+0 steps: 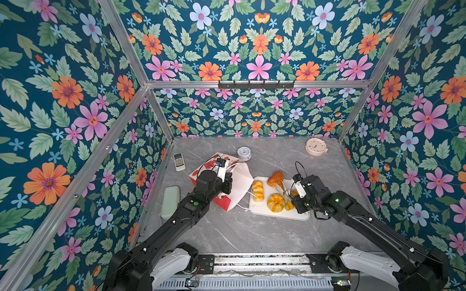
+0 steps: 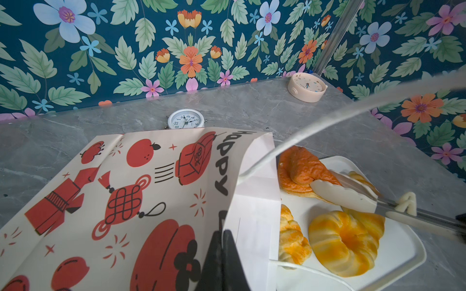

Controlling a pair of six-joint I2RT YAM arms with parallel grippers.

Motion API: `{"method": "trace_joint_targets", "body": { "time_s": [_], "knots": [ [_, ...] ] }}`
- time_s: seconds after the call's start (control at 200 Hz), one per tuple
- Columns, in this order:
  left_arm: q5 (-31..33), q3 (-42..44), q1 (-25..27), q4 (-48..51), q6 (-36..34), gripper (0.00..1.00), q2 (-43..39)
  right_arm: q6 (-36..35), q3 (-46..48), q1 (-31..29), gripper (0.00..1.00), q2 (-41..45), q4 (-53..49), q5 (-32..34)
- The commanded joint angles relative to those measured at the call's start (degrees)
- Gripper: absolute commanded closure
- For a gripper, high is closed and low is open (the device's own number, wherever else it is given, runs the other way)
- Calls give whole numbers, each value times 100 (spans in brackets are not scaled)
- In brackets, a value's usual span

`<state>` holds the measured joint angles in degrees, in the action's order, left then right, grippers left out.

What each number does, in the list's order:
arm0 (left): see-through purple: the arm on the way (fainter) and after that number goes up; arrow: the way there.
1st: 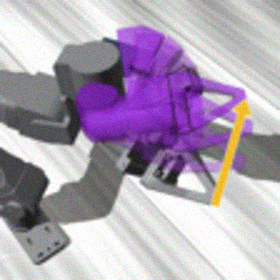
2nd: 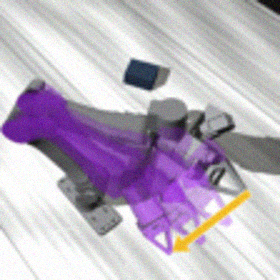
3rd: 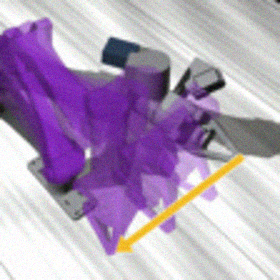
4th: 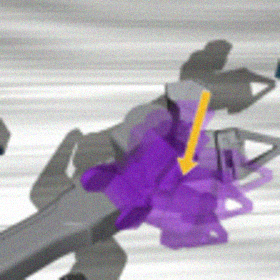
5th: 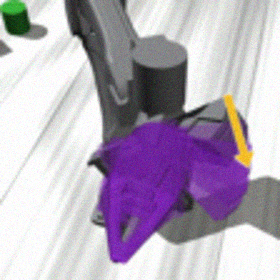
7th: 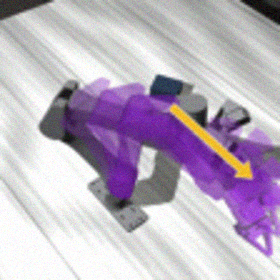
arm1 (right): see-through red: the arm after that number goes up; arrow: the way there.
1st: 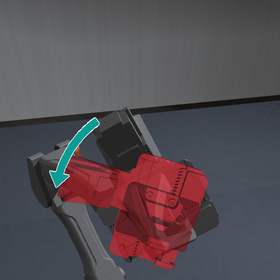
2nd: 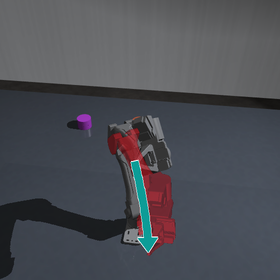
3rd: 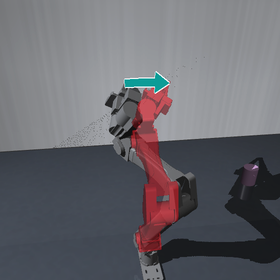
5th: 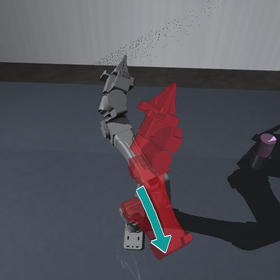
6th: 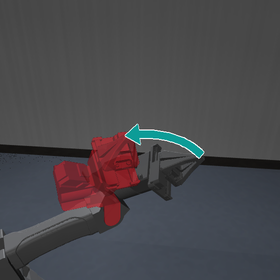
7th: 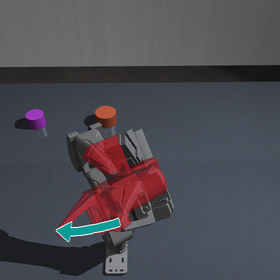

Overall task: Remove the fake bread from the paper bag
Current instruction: 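Lower the orange pastry onto the tray between the buns and open the tongs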

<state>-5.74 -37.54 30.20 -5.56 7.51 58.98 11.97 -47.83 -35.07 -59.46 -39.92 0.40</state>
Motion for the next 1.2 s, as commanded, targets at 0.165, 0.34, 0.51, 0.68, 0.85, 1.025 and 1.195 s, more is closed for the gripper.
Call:
{"method": "trace_joint_targets", "body": {
  "time_s": [0.165,0.34,0.51,0.68,0.85,1.025,1.195],
  "knots": [
    [-33,46,-5,-226,55,100,-14,312,45,-8,91,-22,-153,164],
    [-48,59,-5,-244,58,100,-26,572,150,2,91,140,-273,215],
    [-73,56,-5,-252,67,100,-21,829,109,-7,87,39,-493,35],
    [-66,71,-3,-266,73,100,-50,1130,138,-4,80,11,-714,-77],
    [-74,89,-5,-279,69,100,-36,1337,198,-4,71,75,-837,-63],
    [-80,71,-5,-280,74,100,-10,1411,210,-7,68,92,-832,-102],
    [-77,72,-5,-279,75,100,0,1419,119,-2,66,286,-859,-40]
  ]
}}
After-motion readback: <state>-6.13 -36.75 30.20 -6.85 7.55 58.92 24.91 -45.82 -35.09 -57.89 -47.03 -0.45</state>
